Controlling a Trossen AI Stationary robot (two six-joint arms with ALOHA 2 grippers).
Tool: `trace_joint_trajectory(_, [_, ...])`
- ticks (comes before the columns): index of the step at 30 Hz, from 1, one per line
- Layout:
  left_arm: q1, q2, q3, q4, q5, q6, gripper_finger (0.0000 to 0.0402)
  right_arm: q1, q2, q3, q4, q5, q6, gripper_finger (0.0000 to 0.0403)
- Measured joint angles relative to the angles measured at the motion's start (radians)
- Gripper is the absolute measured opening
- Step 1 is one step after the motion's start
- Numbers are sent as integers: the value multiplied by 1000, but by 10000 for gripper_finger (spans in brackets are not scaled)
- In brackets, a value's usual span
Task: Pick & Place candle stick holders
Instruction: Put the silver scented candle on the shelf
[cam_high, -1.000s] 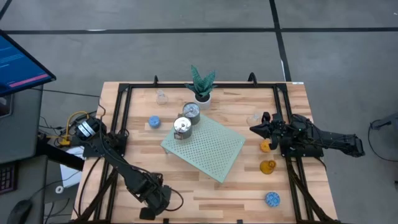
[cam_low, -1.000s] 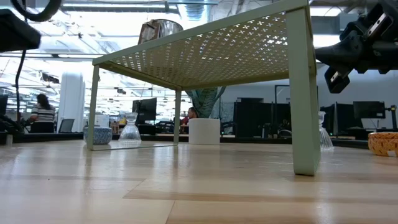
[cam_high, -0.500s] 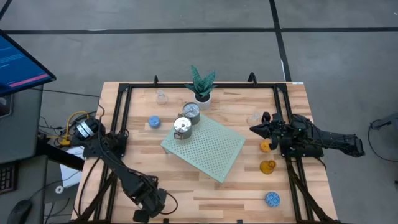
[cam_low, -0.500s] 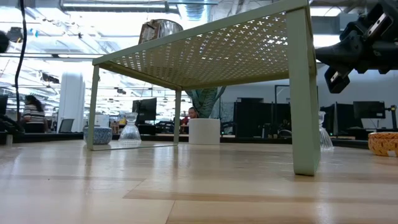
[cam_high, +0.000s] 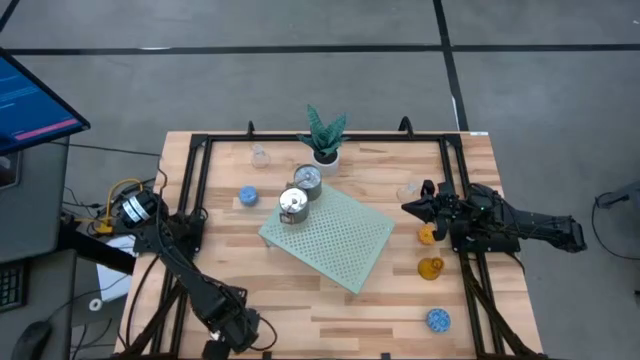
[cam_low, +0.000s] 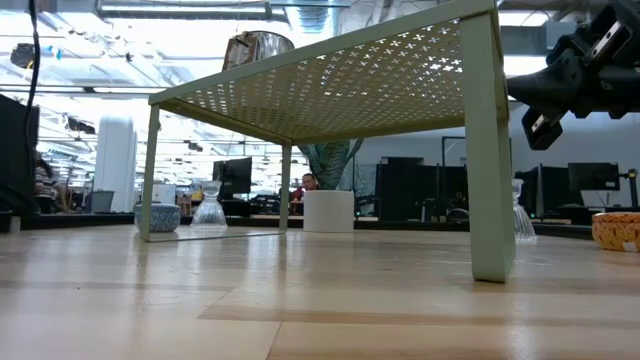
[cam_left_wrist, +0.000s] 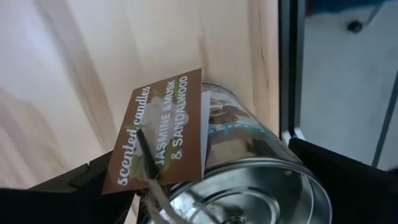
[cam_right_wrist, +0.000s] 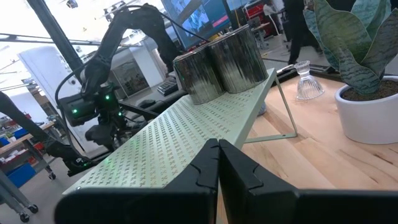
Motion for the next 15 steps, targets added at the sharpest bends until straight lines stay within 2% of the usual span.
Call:
trace_joint_trajectory(7, [-20,1,-5,-12,17,-3,397,0,0,0,0,0,0,0])
trace_joint_trajectory(15, [-38,-2,-69,-21,103,-23,365,0,0,0,0,0,0,0])
